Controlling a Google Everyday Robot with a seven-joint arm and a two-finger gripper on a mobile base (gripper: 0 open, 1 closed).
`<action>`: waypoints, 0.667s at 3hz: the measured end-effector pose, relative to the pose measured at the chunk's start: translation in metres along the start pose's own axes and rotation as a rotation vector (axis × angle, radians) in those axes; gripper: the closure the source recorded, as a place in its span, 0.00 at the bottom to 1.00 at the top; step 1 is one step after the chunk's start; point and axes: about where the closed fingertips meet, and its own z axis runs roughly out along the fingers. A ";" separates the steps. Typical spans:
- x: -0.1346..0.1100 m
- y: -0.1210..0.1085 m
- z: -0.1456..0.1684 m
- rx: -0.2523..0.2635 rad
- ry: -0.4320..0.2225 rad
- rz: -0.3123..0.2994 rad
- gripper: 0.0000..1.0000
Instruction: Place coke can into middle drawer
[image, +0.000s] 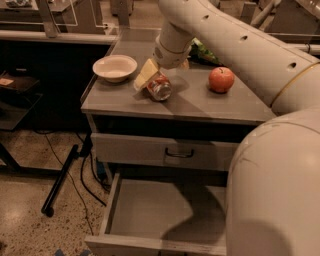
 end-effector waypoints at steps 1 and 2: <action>0.008 0.011 0.014 -0.008 0.022 -0.007 0.00; 0.010 0.015 0.023 -0.012 0.033 -0.010 0.00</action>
Offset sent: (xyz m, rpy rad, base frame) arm -0.0082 0.0168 -0.0327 -0.0178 0.0369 0.0148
